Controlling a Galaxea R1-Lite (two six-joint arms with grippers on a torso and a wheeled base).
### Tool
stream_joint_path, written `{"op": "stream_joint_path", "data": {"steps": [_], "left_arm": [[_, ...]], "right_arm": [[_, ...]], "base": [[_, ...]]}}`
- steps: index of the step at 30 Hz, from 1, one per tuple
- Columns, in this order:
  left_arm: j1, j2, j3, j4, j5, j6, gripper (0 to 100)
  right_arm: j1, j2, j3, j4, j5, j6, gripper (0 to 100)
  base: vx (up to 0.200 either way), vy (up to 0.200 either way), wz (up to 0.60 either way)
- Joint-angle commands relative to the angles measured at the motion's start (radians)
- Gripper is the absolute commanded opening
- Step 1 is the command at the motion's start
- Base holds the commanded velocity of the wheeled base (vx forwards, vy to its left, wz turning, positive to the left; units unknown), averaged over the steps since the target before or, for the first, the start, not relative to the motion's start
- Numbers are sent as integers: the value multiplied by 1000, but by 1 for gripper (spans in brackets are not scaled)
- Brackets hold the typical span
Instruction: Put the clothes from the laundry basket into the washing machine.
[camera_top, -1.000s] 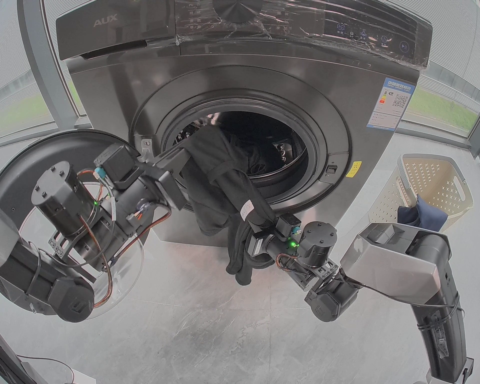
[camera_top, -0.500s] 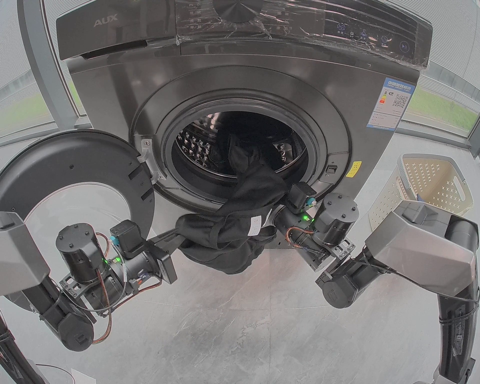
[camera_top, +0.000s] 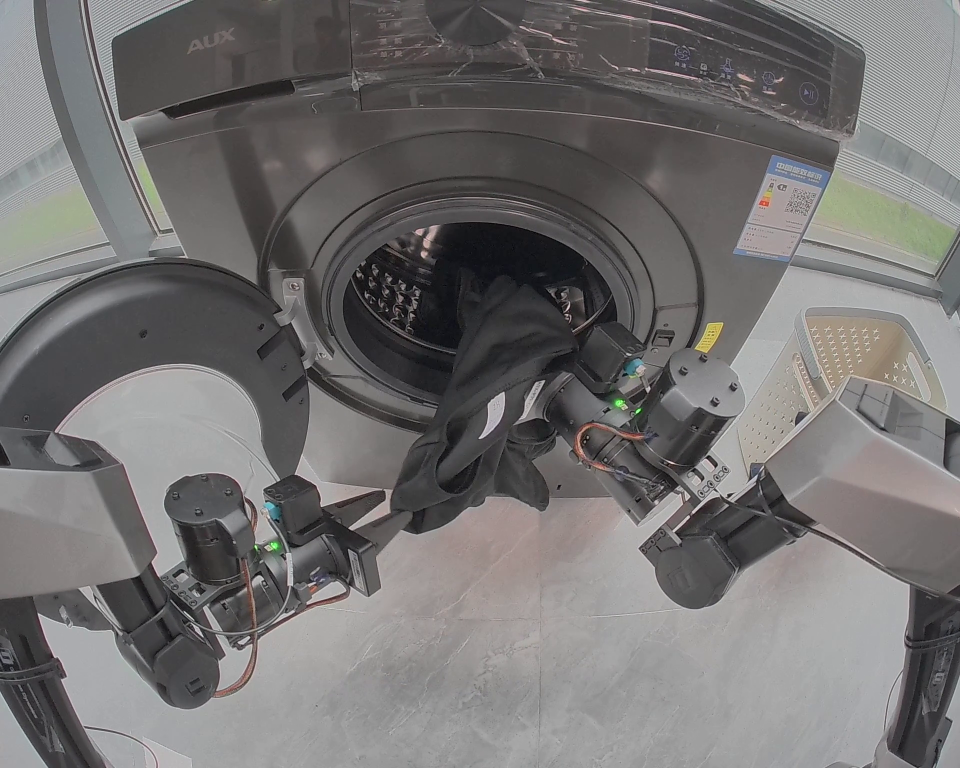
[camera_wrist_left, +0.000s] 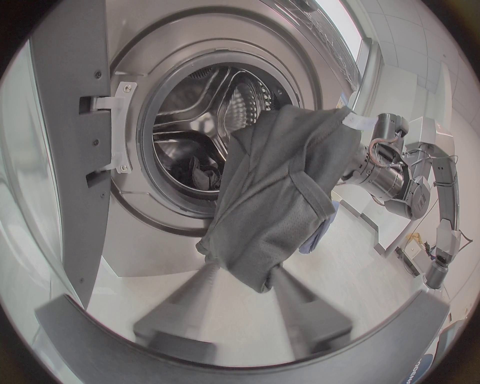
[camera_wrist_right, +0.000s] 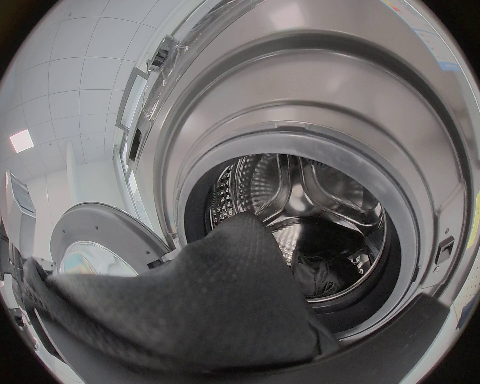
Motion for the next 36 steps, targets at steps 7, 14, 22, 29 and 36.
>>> {"op": "stream_joint_path", "data": {"steps": [7,14,22,29,36], "left_arm": [[-84,16,135,-2,-7,6,100],[-131,8,196,-2,-53,69,100],[-125,-6,-86,0,-41,55,100],[-119,34,-193,1,-36,52,100],[-134,109,-261,1,-64,55,100]], "right_arm": [[-4,-9,0,-6,0,1,0],[1,-14,19,-12,0,1,0],[4,-12,85,-24,2,2,0],[15,-14,96,-27,2,5,0],[48,-12,92,-19,2,4,0]], "base": [[0,0,0],[0,0,0],[0,0,0],[0,0,0],[0,0,0]]}}
